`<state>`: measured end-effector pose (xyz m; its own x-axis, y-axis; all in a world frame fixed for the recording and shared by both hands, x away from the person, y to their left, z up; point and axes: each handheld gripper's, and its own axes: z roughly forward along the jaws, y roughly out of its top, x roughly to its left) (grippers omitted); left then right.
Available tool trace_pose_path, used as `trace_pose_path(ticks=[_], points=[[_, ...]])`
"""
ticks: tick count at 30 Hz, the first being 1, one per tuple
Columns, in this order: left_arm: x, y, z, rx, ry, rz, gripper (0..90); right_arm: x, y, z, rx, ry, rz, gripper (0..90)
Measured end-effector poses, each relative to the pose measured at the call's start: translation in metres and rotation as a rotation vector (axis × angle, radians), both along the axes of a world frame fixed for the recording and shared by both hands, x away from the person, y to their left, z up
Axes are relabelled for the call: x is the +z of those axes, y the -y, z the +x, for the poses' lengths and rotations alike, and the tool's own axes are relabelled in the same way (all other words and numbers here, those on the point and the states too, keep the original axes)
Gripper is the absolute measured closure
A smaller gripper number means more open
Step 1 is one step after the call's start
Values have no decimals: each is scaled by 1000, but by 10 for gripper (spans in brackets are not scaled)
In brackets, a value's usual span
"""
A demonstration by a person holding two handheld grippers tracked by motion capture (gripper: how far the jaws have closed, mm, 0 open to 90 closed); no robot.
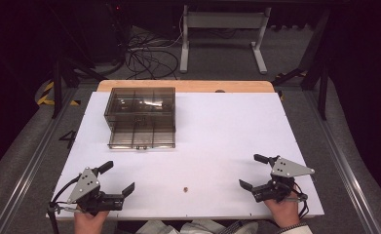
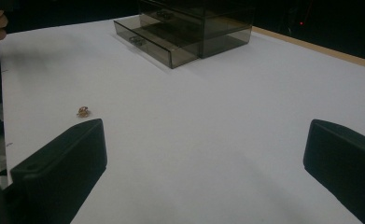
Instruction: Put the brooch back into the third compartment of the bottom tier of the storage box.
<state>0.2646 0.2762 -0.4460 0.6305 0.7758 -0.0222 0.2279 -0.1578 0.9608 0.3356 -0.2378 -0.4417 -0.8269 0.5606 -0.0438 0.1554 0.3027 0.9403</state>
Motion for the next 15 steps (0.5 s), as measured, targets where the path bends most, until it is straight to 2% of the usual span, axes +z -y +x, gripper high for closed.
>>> trace_pose_path(ticks=[8, 14, 15], points=[[2, 3, -1, 1, 33, 54, 3, 0, 0, 0, 6, 4, -5, 6], [3, 3, -1, -7, 41, 61, 3, -1, 0, 0, 6, 3, -6, 6], [3, 3, -2, -6, 45, 51, 3, -1, 0, 0, 8, 4, -7, 5]])
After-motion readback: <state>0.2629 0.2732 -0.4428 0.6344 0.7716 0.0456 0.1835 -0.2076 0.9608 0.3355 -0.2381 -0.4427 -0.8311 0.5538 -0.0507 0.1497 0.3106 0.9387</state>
